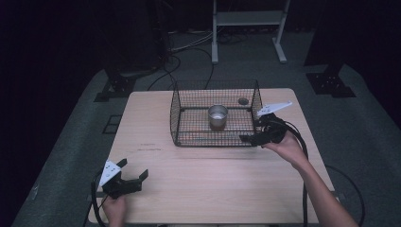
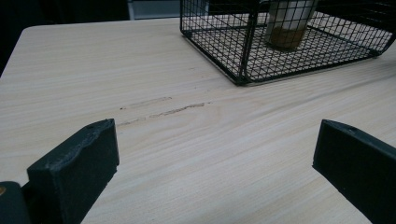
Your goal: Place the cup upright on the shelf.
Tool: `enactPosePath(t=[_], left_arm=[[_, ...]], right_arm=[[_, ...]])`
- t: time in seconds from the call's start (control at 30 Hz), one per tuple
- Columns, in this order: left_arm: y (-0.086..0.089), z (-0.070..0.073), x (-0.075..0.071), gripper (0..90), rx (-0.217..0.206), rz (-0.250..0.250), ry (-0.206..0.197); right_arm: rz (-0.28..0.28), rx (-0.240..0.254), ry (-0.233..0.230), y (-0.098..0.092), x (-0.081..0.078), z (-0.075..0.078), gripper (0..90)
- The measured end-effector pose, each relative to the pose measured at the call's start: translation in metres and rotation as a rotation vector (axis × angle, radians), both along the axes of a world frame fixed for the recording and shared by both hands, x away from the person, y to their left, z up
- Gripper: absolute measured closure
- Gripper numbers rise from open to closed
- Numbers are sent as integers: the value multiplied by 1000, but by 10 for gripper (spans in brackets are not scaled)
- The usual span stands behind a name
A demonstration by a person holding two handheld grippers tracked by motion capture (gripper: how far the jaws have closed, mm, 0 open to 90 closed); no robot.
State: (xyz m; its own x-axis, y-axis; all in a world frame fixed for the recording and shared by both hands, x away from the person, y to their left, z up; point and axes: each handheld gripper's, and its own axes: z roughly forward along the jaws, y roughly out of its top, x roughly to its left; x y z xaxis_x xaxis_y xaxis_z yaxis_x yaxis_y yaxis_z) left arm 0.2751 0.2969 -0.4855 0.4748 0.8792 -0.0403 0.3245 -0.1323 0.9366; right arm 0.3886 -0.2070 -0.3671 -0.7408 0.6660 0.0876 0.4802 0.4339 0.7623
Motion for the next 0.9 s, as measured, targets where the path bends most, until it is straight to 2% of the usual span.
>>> enactPosePath(t=[0.9], left_arm=[[0,0,0,0,-5,1,6]], right_arm=[[-16,44,17,-20,-25,-29,130]])
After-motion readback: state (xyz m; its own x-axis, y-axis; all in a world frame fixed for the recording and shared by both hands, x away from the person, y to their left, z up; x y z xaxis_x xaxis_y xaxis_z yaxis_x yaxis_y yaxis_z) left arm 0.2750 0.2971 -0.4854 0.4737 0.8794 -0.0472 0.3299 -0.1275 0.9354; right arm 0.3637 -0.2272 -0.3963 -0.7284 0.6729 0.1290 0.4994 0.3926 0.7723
